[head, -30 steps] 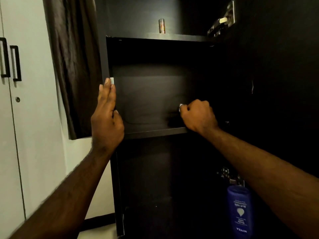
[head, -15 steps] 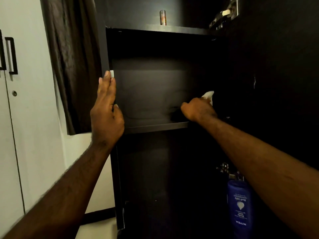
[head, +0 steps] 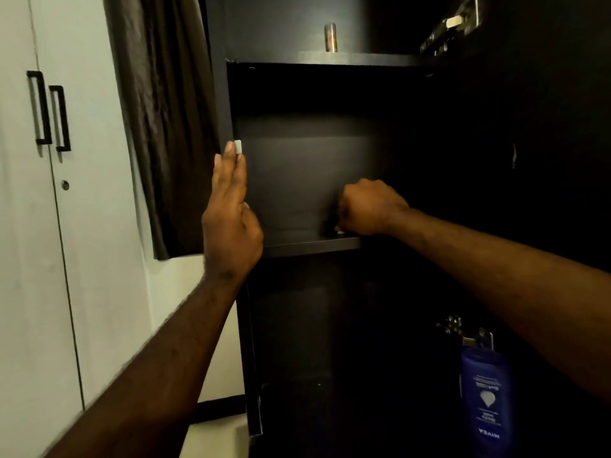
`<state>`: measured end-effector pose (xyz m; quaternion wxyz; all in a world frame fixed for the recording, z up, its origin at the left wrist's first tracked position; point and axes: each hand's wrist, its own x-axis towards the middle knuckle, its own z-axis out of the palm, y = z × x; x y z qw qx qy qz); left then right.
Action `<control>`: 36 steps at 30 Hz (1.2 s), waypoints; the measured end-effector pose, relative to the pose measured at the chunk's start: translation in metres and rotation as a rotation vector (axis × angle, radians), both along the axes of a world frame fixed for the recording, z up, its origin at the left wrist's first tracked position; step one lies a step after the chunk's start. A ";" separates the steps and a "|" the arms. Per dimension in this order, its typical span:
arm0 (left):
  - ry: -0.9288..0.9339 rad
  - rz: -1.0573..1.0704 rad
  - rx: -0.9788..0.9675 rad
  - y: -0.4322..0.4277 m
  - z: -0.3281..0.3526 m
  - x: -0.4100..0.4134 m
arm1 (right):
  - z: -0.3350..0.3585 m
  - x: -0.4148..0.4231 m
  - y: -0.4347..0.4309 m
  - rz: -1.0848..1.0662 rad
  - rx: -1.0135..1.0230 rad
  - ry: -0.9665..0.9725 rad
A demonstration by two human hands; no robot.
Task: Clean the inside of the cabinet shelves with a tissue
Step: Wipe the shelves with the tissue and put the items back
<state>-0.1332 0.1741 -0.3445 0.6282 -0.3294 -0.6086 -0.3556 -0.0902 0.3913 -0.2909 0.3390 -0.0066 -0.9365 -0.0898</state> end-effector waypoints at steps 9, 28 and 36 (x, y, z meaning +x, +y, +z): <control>-0.027 -0.038 0.049 -0.001 0.003 0.007 | -0.005 -0.038 -0.089 0.733 -0.257 -0.208; -0.064 -0.059 0.023 0.002 0.001 0.004 | 0.117 -0.004 -0.137 0.645 0.015 0.773; -0.098 -0.086 0.017 0.000 -0.001 0.006 | 0.084 0.013 -0.137 0.650 -0.049 0.564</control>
